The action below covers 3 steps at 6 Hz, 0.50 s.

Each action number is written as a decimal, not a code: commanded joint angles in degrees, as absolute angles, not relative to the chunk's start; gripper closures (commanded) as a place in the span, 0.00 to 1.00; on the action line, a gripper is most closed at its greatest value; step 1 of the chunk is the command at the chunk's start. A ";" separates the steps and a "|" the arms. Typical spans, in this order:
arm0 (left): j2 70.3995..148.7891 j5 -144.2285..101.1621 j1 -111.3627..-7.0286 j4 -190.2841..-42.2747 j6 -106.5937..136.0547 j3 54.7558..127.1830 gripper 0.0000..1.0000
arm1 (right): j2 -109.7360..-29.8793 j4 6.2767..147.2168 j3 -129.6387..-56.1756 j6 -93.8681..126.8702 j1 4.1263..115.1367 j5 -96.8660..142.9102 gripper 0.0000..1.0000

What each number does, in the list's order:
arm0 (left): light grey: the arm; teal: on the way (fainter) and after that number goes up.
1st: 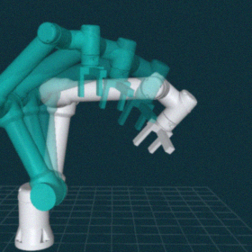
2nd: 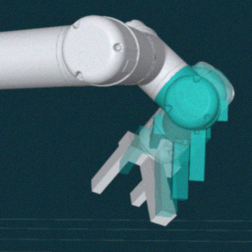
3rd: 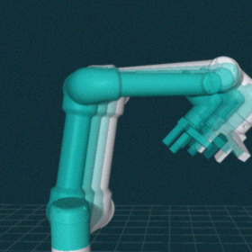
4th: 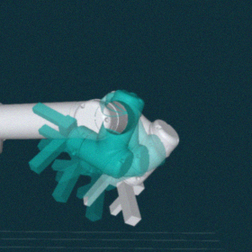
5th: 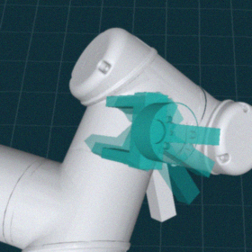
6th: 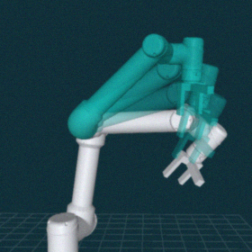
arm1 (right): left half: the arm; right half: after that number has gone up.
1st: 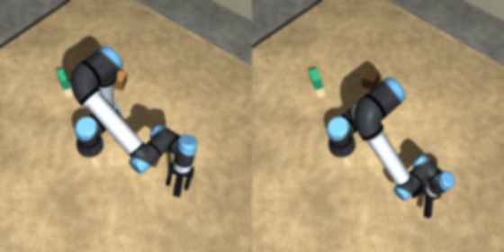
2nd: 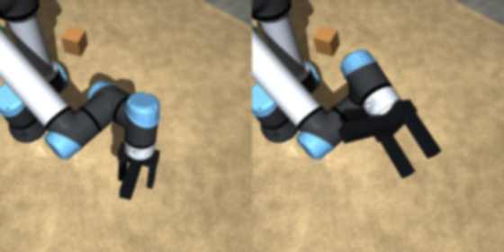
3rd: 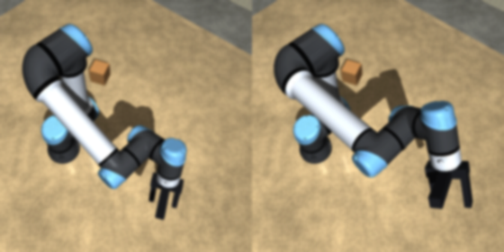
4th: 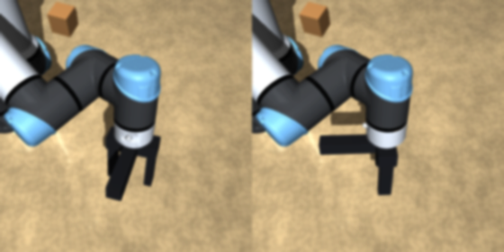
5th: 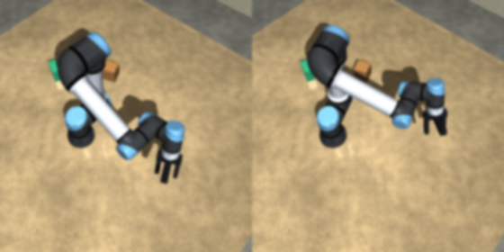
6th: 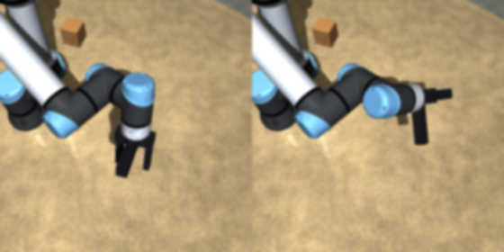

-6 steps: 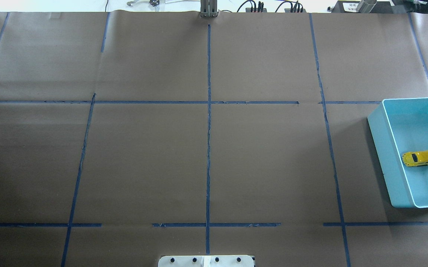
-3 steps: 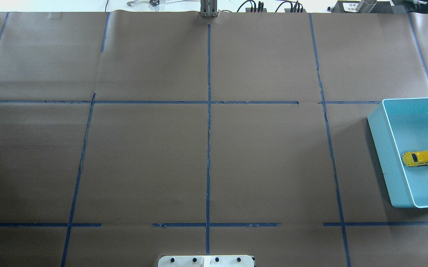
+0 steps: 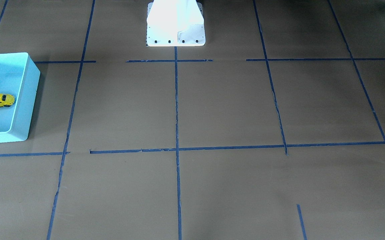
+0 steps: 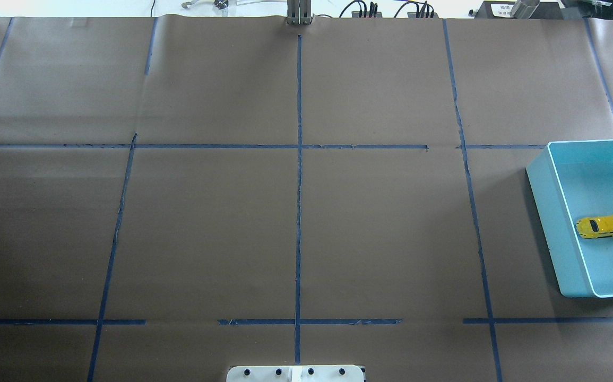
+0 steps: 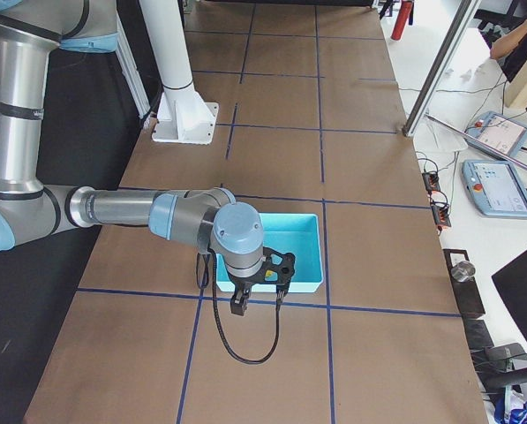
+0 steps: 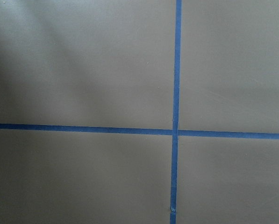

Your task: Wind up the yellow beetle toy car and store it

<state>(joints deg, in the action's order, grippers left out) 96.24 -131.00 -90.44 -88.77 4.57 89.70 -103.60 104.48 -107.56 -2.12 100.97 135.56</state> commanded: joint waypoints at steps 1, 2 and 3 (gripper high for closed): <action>96.24 -131.04 -90.44 -88.77 4.57 89.82 0.00 | -103.54 99.97 -105.83 -1.14 96.20 135.18 0.00; 96.24 -131.04 -90.44 -88.77 4.57 89.82 0.00 | -103.62 96.89 -105.65 -1.40 96.07 133.61 0.00; 96.24 -130.96 -90.44 -88.86 4.57 89.82 0.00 | -103.54 96.94 -105.47 -1.58 95.89 133.51 0.00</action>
<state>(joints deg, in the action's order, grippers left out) 96.24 -131.02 -90.44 -88.79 4.57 89.81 -103.58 97.93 -105.70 -1.40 96.33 133.98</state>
